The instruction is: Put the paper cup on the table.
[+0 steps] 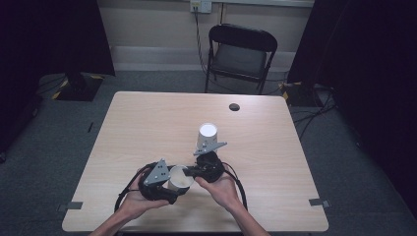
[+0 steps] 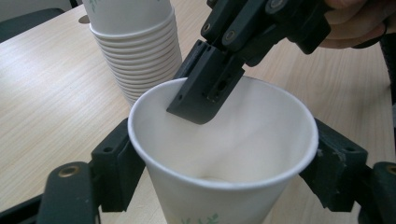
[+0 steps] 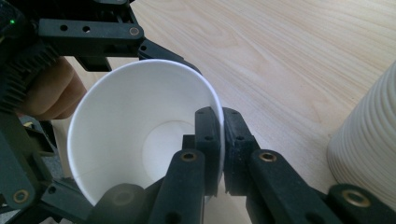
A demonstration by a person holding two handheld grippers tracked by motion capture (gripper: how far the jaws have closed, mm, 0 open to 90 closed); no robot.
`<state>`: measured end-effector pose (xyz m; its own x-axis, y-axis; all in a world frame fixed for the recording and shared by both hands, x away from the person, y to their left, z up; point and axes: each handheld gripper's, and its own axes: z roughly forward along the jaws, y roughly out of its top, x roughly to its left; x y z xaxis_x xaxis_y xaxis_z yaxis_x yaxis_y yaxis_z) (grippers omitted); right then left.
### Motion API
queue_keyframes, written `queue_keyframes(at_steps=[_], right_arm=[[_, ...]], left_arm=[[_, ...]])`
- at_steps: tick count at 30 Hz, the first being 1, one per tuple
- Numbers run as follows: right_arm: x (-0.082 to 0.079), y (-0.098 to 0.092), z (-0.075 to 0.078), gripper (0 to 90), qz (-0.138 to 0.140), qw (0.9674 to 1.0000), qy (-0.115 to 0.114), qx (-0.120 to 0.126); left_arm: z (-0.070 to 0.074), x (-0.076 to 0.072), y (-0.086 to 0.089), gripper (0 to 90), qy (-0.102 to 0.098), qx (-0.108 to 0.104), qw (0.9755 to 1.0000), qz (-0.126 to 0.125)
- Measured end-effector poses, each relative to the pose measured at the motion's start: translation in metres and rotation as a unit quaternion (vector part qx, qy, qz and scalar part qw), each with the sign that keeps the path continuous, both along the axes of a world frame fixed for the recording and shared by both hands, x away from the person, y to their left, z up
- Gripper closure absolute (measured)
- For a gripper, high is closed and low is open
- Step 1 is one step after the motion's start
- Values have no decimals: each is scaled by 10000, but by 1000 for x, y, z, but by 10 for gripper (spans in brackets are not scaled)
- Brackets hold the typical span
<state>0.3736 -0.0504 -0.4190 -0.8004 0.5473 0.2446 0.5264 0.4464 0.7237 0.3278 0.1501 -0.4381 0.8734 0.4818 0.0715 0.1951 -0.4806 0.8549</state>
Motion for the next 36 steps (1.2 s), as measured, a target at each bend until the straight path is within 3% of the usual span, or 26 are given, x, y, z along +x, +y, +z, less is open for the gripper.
queue_keyframes(at_steps=[2,6,8,13,23,36], right_arm=[[0,0,0,865,-3,10000,-8,-8],[0,-3,2,844,-27,10000,-28,62],[-1,-3,2,834,-55,9999,-56,74],[-3,-8,4,756,-156,9992,-292,202],[-7,-17,11,713,-171,9961,-625,607],[-12,-25,16,716,-211,9935,-711,865]], left_arm=[[0,0,0,244,23,-25,10000,5],[3,-2,1,277,-119,-3,9999,21],[3,-3,0,290,-91,-121,9999,34],[4,-2,3,296,-103,-137,9998,107],[5,4,13,293,198,-412,9987,229],[5,9,19,299,327,-436,9979,340]])
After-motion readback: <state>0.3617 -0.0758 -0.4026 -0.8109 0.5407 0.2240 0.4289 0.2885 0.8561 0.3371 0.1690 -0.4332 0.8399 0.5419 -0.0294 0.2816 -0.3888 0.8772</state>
